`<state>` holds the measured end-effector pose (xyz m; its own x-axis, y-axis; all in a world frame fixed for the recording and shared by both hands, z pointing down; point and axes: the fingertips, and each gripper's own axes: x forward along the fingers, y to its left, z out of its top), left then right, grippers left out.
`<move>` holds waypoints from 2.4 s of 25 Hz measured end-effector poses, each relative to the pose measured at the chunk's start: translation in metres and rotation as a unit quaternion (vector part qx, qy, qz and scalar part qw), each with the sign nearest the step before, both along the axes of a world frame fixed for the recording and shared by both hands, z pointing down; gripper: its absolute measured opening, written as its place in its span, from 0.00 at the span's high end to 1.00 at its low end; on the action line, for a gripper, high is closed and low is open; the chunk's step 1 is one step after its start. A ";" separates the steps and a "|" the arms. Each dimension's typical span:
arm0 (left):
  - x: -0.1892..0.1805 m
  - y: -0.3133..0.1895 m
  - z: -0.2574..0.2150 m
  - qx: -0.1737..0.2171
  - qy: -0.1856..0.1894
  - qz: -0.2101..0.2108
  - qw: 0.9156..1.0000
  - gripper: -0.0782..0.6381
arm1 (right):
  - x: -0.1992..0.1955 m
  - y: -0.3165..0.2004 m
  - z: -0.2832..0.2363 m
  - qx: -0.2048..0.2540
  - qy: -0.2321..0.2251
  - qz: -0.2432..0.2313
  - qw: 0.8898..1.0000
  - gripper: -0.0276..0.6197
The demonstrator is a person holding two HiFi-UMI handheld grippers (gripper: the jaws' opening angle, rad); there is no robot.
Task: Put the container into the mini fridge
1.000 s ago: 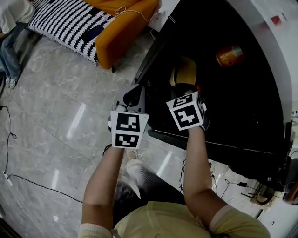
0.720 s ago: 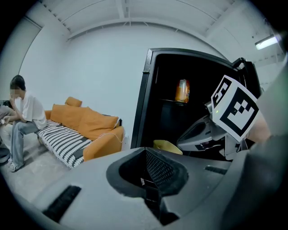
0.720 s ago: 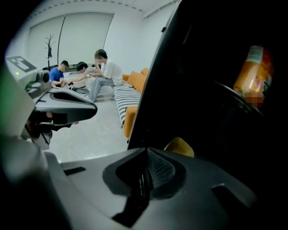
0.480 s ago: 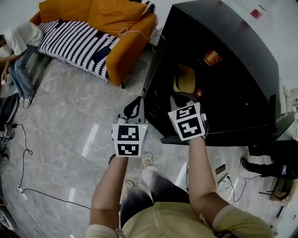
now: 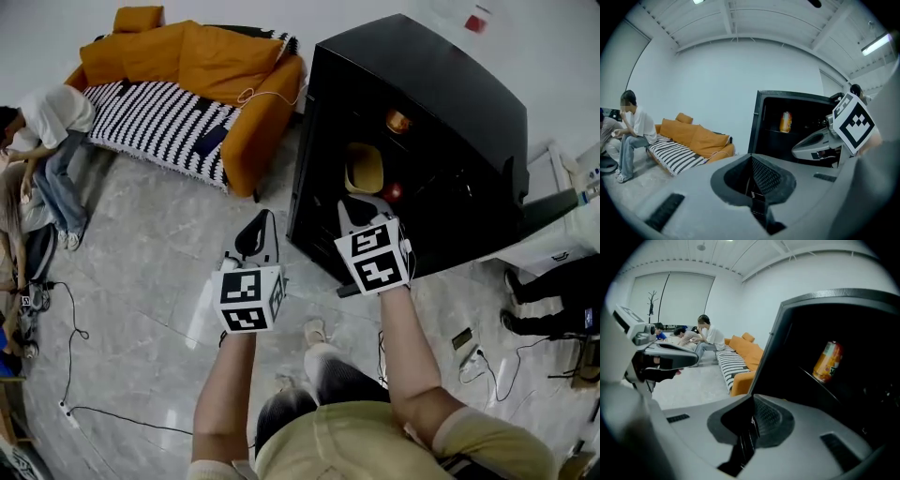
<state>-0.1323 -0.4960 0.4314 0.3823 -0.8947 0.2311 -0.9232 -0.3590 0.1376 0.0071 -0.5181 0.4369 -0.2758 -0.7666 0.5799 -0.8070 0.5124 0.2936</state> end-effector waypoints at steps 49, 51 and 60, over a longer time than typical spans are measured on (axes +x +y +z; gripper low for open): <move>-0.100 0.186 -0.080 0.044 -0.010 -0.098 0.994 0.86 | -0.066 0.177 -0.097 0.089 -0.223 -0.058 0.969 0.91; -0.103 0.189 -0.079 0.042 -0.011 -0.100 0.994 0.86 | -0.066 0.178 -0.099 0.091 -0.228 -0.057 0.968 0.91; -0.107 0.199 -0.079 0.035 -0.011 -0.102 0.994 0.86 | -0.067 0.184 -0.099 0.081 -0.256 -0.060 0.961 0.91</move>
